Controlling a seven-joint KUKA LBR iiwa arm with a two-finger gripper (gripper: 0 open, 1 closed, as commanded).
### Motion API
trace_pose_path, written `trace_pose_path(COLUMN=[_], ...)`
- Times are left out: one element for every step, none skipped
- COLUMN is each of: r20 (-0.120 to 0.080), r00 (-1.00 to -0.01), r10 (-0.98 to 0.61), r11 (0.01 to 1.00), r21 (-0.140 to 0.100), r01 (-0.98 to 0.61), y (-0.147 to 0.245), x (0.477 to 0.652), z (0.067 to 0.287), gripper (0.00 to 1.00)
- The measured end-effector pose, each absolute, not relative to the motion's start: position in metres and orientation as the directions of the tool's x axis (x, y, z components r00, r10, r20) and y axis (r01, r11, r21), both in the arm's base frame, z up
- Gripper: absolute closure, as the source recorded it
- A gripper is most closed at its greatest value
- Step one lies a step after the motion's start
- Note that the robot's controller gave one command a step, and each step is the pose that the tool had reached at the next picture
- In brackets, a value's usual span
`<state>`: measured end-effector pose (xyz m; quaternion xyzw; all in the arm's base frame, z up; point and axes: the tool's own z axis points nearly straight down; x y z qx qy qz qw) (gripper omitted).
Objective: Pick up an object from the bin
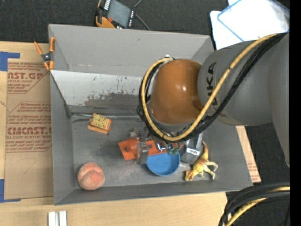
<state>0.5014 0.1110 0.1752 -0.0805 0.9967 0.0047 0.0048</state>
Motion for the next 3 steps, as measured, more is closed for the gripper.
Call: trace_pose_path(r20=[-0.008,0.011,0.000], r00=[-0.985,-0.985,-0.986], r10=[-0.174,-0.170,-0.166], r11=[0.985,0.985,0.986], r21=[0.008,0.008,0.008], r01=[-0.174,-0.170,-0.166], y=[0.110,0.109,0.110], x=[0.496,0.493,0.496], z=[0.151,0.141,0.182], gripper=[1.00,1.00,1.00])
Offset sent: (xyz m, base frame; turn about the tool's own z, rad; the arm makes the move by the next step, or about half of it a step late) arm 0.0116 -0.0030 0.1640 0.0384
